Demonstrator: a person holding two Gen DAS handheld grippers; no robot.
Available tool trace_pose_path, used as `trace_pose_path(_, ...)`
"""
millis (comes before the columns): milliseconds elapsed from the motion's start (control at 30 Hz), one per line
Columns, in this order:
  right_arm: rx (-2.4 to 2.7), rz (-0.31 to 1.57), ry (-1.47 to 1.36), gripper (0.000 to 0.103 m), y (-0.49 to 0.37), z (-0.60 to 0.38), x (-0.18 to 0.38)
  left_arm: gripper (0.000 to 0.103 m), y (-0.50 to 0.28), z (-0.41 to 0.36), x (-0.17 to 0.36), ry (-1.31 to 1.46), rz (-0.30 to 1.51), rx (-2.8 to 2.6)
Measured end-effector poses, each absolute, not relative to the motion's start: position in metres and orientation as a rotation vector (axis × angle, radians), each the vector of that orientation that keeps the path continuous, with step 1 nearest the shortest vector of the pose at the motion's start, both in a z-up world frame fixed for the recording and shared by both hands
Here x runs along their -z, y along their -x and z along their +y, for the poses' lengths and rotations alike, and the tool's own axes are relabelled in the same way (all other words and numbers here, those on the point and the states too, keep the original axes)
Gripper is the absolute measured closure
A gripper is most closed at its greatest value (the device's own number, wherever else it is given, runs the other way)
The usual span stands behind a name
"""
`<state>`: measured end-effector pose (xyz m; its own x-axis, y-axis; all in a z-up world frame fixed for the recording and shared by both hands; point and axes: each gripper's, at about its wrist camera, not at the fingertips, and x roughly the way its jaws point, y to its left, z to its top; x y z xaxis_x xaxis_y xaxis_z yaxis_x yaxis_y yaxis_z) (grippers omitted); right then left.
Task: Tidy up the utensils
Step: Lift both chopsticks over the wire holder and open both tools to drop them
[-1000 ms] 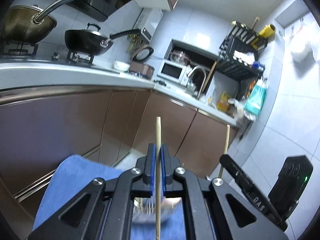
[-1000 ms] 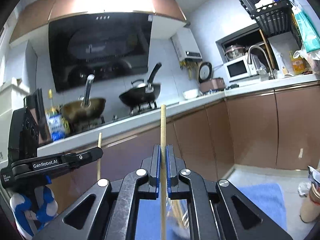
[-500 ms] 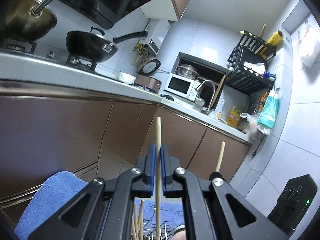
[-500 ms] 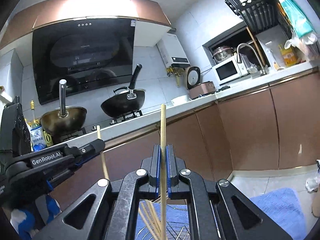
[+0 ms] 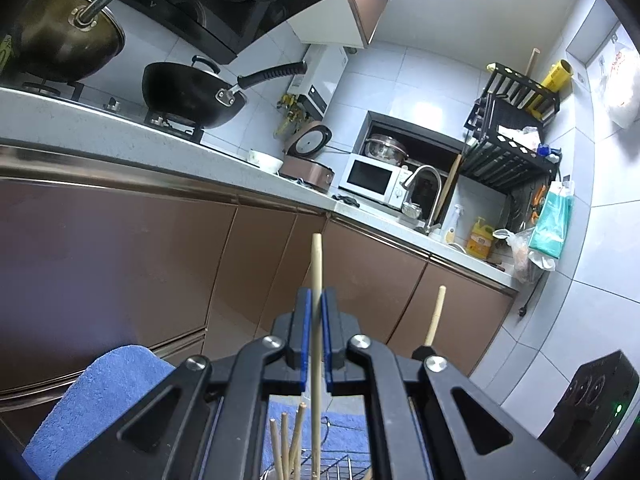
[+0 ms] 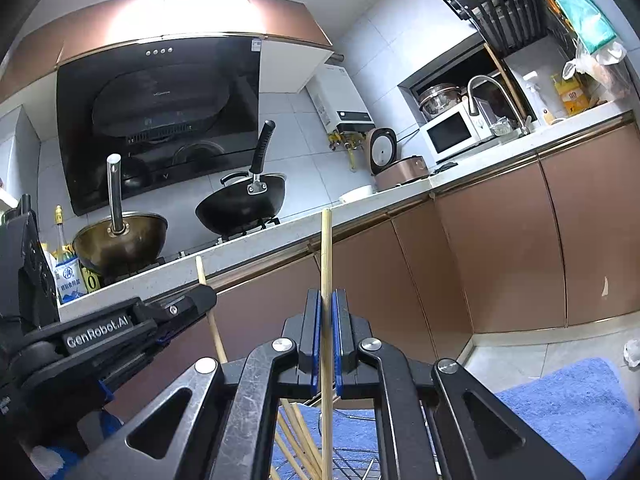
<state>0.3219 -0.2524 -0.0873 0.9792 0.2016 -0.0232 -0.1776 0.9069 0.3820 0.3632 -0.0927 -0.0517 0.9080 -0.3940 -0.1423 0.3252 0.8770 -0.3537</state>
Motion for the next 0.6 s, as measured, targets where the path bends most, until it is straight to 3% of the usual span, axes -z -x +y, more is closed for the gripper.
trace_pose_path(600, -0.192, 0.129, -0.306, 0.097, -0.316, -0.246, 0.116, 0.098, -0.365, -0.084, 0.094, 0.371, 0.178, 0.295)
